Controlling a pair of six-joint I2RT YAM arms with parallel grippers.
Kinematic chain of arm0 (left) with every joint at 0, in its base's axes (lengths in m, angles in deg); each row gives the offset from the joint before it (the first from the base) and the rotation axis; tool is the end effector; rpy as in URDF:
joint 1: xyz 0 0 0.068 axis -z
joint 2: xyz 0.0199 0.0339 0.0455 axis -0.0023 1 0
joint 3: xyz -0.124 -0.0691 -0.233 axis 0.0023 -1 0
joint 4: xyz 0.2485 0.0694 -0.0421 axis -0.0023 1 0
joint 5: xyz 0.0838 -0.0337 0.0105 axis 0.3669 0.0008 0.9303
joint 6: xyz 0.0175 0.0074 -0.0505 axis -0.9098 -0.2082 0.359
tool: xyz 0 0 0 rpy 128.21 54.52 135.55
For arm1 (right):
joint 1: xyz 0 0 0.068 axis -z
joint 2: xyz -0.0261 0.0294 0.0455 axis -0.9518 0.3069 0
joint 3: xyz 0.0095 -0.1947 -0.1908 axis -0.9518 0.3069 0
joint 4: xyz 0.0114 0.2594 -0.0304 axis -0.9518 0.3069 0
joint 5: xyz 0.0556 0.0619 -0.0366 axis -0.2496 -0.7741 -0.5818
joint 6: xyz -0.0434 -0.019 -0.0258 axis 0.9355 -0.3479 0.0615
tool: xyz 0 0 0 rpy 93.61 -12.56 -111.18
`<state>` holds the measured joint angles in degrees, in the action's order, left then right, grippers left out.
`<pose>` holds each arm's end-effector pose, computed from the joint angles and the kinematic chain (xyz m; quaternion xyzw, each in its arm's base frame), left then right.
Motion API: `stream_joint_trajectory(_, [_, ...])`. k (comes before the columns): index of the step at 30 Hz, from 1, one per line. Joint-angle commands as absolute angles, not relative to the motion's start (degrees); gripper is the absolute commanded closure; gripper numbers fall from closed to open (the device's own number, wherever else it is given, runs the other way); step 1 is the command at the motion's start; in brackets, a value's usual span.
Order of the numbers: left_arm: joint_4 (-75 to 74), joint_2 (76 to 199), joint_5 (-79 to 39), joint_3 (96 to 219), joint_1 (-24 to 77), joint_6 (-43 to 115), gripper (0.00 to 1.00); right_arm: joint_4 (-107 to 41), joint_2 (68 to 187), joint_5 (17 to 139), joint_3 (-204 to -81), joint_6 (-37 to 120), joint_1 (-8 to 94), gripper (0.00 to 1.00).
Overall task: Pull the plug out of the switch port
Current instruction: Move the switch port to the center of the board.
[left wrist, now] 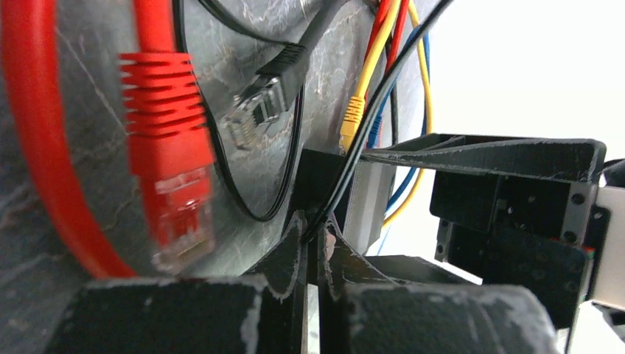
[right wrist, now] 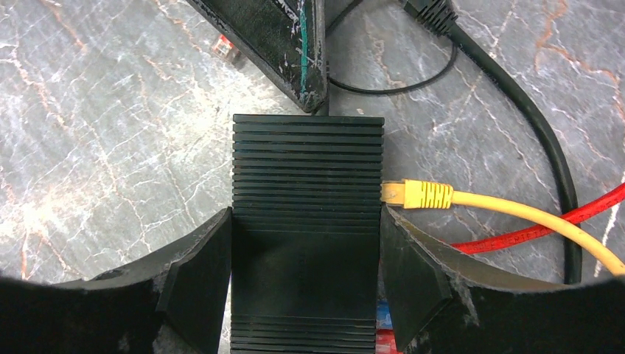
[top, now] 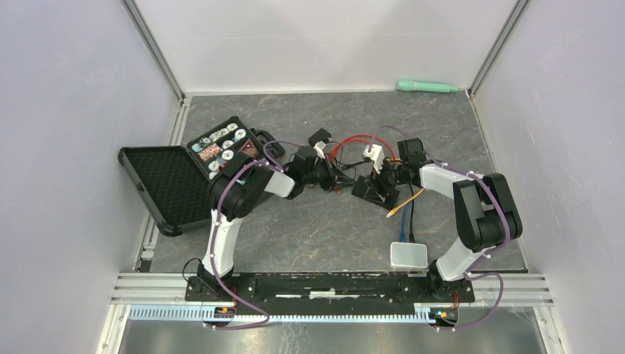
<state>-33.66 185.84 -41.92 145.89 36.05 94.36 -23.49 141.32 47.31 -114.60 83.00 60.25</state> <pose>0.3325 -0.2629 0.0917 -0.1127 0.8302 -0.5315 0.1245 0.2964 0.0848 0.1506 -0.4431 0.7968 0.2570 0.3204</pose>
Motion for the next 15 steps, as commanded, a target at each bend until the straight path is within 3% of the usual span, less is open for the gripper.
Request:
stream_joint_trajectory(1, [-35.6,180.9,-43.3,142.7,36.9,83.7,0.98,-17.5,143.3,53.3,-116.0,86.6,62.8,1.0])
stream_joint_trajectory(10, [-24.7,184.9,-45.8,149.1,36.9,90.1,0.98,-26.6,140.1,59.1,-111.3,79.6,63.2,1.0])
stream_joint_trajectory(15, [-31.3,183.9,-47.3,147.9,36.9,92.9,0.98,-27.3,141.0,59.4,-111.1,79.6,63.3,1.0])
